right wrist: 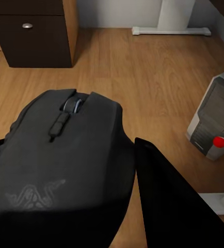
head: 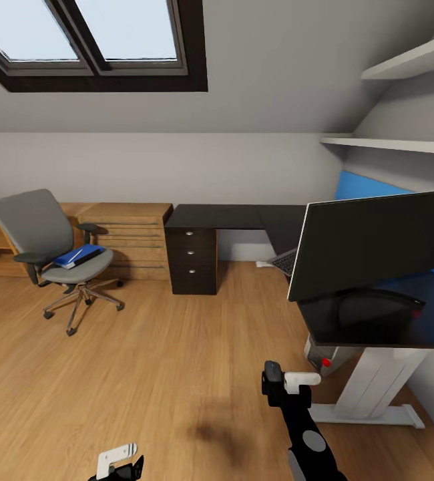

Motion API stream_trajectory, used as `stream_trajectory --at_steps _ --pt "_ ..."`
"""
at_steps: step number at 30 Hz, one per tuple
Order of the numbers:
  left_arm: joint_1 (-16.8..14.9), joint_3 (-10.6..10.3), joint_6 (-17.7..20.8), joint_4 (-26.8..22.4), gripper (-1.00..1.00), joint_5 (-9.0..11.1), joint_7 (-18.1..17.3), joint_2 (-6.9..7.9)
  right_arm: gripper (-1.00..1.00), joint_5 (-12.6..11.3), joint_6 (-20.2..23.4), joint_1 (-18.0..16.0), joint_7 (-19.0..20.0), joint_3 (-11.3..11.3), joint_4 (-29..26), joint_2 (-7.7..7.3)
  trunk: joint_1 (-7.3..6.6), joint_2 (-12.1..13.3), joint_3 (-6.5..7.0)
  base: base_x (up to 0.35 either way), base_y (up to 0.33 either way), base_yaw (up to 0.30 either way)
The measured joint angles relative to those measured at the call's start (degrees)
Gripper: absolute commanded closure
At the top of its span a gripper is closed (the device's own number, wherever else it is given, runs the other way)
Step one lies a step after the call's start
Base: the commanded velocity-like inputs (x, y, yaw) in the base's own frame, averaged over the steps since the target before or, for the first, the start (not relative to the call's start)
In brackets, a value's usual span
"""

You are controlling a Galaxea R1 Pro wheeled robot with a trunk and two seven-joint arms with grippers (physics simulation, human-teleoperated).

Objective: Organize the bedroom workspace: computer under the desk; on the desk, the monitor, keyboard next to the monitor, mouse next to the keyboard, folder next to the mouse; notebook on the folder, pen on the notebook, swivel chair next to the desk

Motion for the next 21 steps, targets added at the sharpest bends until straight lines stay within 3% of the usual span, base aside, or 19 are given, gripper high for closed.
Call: stream_trajectory --at_steps 8,17,21 --pt "0.0 0.0 0.0 0.9 -1.00 0.0 0.0 -0.05 1.00 0.0 0.1 0.0 0.0 0.2 0.0 0.01 0.00 0.0 0.00 0.000 0.000 0.000" --pt "0.0 -0.1 0.0 4.3 -1.00 0.1 0.1 -0.06 1.00 0.0 -0.1 0.0 0.0 0.2 0.2 0.01 -1.97 3.6 1.61 0.000 0.000 0.000" --pt "0.0 -0.2 0.0 6.4 -1.00 0.1 0.1 -0.15 1.00 0.0 -2.1 0.0 0.0 0.2 1.8 0.02 -2.85 5.2 2.33 0.000 0.000 0.000"
